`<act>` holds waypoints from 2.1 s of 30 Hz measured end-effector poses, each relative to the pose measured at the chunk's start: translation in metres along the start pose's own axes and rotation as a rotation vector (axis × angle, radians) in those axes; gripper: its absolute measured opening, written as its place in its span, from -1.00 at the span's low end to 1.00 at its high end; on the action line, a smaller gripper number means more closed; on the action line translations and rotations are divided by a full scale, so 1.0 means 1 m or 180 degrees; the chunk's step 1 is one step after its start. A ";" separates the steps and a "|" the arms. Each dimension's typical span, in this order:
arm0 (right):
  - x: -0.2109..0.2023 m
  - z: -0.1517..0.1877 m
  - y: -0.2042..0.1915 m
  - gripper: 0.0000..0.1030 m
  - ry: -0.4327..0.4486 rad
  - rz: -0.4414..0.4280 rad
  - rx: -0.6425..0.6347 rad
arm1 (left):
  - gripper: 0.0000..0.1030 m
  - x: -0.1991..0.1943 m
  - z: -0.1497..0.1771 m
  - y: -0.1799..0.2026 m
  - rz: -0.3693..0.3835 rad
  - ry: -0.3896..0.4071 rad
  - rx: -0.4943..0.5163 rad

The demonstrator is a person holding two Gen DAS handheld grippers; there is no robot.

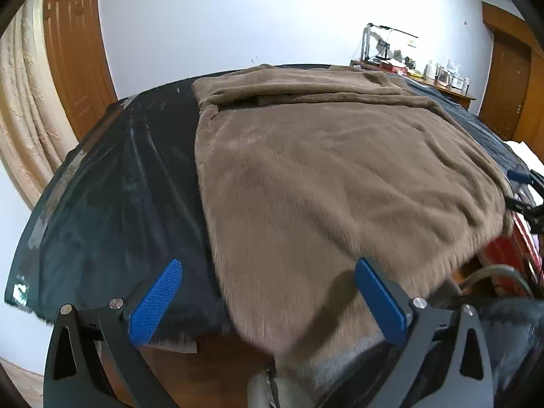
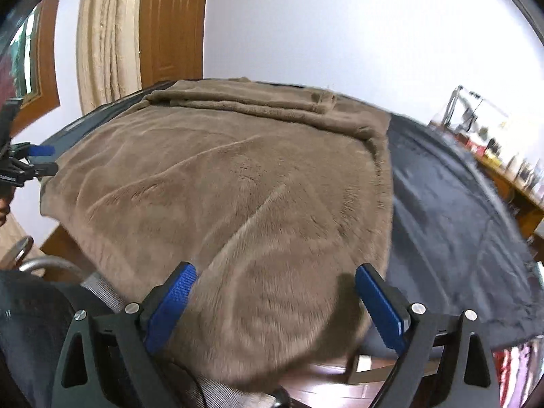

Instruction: Fold clothes

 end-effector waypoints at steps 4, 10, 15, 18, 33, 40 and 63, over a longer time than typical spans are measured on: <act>-0.015 0.019 -0.006 0.87 0.0034 0.0189 -0.0120 | 0.98 -0.012 0.029 0.018 -0.0155 0.0051 0.0364; -0.021 0.048 -0.022 0.87 -0.0063 0.0509 -0.0503 | 0.98 0.000 0.058 0.047 -0.0433 -0.0065 0.0901; -0.015 0.049 -0.025 0.87 -0.0061 0.0637 -0.0567 | 0.98 0.018 0.052 0.019 -0.0468 -0.0194 0.0402; -0.010 0.048 -0.017 0.87 -0.0079 0.0680 -0.0392 | 0.98 0.023 0.051 -0.003 -0.0357 -0.0257 -0.0057; -0.030 0.041 0.016 0.87 0.0284 0.0888 0.0186 | 0.98 -0.034 0.025 0.000 -0.0467 0.0576 -0.0022; -0.042 0.044 0.028 0.87 0.0407 0.0839 0.0367 | 0.98 -0.059 0.013 -0.011 -0.0698 0.0818 -0.0129; -0.009 0.063 -0.025 0.87 0.0013 0.1028 -0.0587 | 0.98 -0.055 0.011 -0.005 -0.0678 0.0672 0.0183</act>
Point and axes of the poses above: each gripper's, at about its wrist camera, not at the fingertips, and x roughly the way its jaws point, y to its right, z to its underside, the point moved 4 cm from there along x, roughly the way its jaws point, and after that the axes turned 5 degrees about x, right-handed, at the moved point
